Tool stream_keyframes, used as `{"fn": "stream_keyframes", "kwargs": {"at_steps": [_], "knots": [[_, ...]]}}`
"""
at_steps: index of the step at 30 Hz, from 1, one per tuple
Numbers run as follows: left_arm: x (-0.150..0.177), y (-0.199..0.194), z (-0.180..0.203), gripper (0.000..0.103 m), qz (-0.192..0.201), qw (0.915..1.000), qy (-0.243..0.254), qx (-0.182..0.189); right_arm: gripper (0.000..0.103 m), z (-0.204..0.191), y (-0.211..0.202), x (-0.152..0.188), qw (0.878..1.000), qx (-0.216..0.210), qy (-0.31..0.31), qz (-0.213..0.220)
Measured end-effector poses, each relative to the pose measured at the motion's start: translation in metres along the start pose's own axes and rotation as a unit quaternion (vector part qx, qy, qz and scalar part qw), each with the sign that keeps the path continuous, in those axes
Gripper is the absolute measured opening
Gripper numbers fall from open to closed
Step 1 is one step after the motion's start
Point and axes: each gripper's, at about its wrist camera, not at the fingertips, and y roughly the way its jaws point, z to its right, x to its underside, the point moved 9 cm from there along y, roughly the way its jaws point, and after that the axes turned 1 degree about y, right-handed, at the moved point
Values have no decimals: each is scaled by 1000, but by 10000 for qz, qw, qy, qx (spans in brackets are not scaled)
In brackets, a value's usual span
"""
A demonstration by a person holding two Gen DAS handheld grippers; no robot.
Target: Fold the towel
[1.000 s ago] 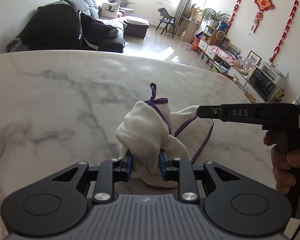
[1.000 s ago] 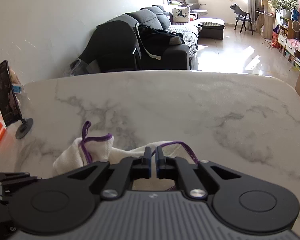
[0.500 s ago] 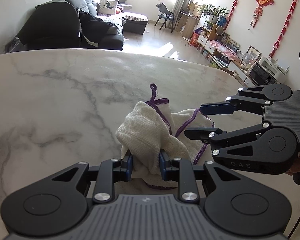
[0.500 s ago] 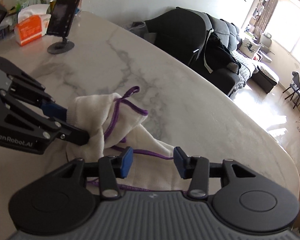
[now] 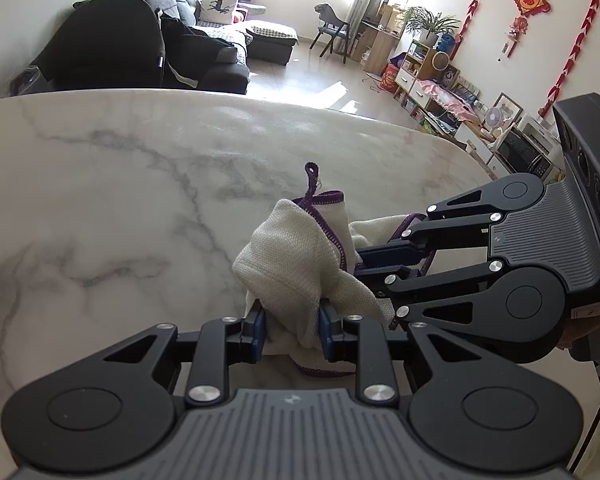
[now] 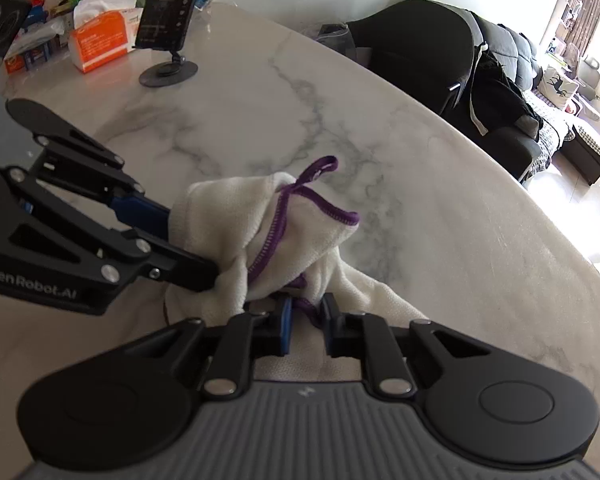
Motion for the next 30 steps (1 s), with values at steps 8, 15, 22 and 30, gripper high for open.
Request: {"fn": "stream_keyframes", "kwargs": {"at_steps": [8,15,22,30], "knots": [[-6,3,-10,27,56,10000,-8,10,6,5,-10,0,9995,113,250,150],[-7,-3,-12,27,113,9999,-10,-14,6,8,-22,-5,9990,314,189,254],[-5,-9,-18,27,151,9997,9,-173,6,20,-30,-2,9974,637,210,253],[-6,-13,-29,27,206,9987,-14,-458,6,31,-38,5,9959,808,330,235]]}}
